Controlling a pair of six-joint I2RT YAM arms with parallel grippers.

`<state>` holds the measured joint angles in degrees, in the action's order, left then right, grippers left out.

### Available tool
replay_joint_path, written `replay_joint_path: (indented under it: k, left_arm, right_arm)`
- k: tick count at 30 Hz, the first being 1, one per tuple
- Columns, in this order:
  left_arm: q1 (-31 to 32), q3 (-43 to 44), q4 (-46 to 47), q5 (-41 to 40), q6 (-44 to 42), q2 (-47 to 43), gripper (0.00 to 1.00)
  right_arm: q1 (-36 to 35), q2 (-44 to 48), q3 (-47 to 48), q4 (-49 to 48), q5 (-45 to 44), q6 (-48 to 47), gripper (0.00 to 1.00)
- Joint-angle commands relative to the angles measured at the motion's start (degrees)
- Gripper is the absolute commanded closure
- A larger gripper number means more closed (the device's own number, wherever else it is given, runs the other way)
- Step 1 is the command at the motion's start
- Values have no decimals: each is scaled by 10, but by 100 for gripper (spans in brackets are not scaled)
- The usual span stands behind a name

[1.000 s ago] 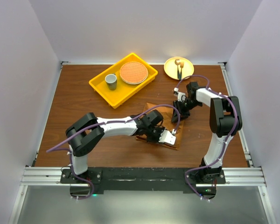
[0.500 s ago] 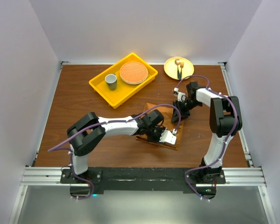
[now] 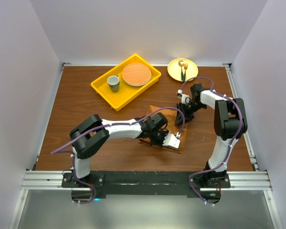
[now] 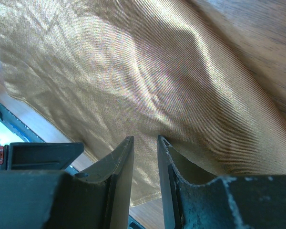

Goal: Fold the napkin into a case and place the utensils inside
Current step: Smooth out the square-folded napkin at the center of the board.

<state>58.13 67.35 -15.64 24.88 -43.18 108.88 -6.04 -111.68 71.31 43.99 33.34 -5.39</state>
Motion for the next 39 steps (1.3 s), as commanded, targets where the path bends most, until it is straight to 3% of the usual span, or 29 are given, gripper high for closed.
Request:
replay_joint_path:
  k: [1, 15, 21, 29, 39]
  left_arm:
    - [-5, 16, 2, 11, -15, 4, 75]
    - [-6, 24, -4, 9, -16, -2, 100]
    - [-5, 40, -14, 15, -10, -29, 100]
    - [-3, 41, -50, 25, -12, -57, 100]
    - [9, 26, -41, 28, 5, -40, 100]
  right_arm:
    - [-1, -10, 8, -17, -20, -3, 69]
    - [-1, -10, 9, -18, -16, -2, 69]
    - [-2, 1, 22, -11, 2, 5, 64]
    - [-2, 42, 59, 10, 51, 26, 49]
    - [-2, 55, 65, 24, 51, 20, 50]
